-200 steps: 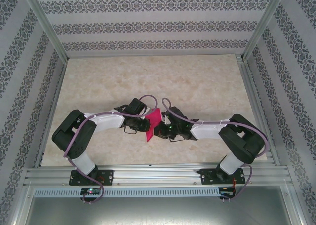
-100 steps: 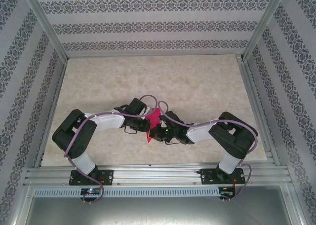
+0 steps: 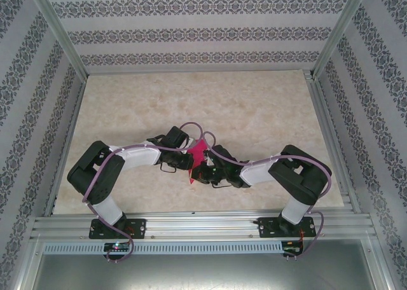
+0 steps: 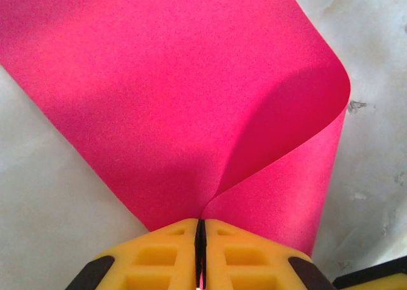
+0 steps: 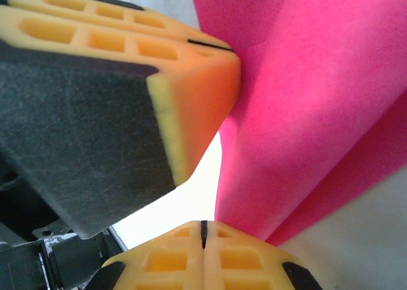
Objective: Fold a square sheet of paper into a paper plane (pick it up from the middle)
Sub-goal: Third fold the triangle at the center of the table.
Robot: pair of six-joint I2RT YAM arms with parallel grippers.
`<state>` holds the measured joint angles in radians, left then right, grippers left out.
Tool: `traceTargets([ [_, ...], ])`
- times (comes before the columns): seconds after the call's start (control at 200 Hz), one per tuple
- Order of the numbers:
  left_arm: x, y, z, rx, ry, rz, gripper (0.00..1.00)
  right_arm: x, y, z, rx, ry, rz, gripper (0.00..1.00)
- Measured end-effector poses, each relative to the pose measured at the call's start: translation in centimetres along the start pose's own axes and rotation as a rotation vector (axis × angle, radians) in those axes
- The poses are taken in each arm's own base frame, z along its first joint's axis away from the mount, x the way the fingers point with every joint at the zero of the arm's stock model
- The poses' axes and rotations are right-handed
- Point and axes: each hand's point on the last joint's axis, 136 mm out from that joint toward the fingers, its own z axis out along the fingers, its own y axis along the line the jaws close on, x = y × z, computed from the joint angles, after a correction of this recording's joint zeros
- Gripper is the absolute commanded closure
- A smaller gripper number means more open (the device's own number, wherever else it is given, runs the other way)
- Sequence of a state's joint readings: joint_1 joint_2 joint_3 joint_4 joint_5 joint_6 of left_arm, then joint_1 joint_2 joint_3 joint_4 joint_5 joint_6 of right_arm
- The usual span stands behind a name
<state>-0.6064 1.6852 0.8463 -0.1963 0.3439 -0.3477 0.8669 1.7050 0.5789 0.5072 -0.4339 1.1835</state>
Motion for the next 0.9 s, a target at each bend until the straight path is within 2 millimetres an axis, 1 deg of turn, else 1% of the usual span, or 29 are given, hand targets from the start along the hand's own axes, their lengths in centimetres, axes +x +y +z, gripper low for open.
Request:
traceTargets([
  [0.095,-0.1,0.0,0.1,0.000,0.001,0.000,0.88,-0.2,-0.1,-0.1,0.003,-0.004,0.003,0.98],
  [0.185,-0.2,-0.1,0.1,0.000,-0.001,0.001,0.88,-1.2,-0.2,-1.2,0.016,-0.032,0.006,0.98],
  [0.265,-0.2,-0.1,0.1,0.000,-0.001,0.001,0.88,-3.3,-0.4,-3.0,0.031,-0.091,0.006,0.98],
  [0.32,-0.2,-0.1,0.1,0.000,-0.001,0.001,0.88,-5.2,-0.7,-4.2,0.056,-0.134,0.008,0.98],
  [0.39,-0.2,-0.1,0.1,0.000,-0.001,0.001,0.88,-7.5,-0.7,-5.1,0.093,-0.166,-0.006,0.98],
  [0.455,-0.2,-0.1,0.1,0.000,-0.001,0.001,0.88,-9.5,-0.5,-5.5,0.126,-0.182,-0.025,0.98],
  [0.545,-0.2,-0.1,0.1,0.000,-0.001,0.001,0.88,-11.7,-0.1,-5.0,0.158,-0.179,-0.059,0.98],
  [0.634,-0.2,0.0,0.1,0.000,0.000,0.000,0.88,-13.0,-0.4,-4.2,0.201,-0.154,-0.081,0.97],
  [0.779,-0.2,-0.1,0.0,-0.001,0.001,0.000,0.88,-13.4,-1.8,-2.9,0.287,-0.083,-0.106,0.97],
  [0.899,-0.2,-0.1,0.0,-0.003,0.005,-0.001,0.88,-13.3,-2.9,-2.3,0.346,-0.036,-0.122,0.96],
])
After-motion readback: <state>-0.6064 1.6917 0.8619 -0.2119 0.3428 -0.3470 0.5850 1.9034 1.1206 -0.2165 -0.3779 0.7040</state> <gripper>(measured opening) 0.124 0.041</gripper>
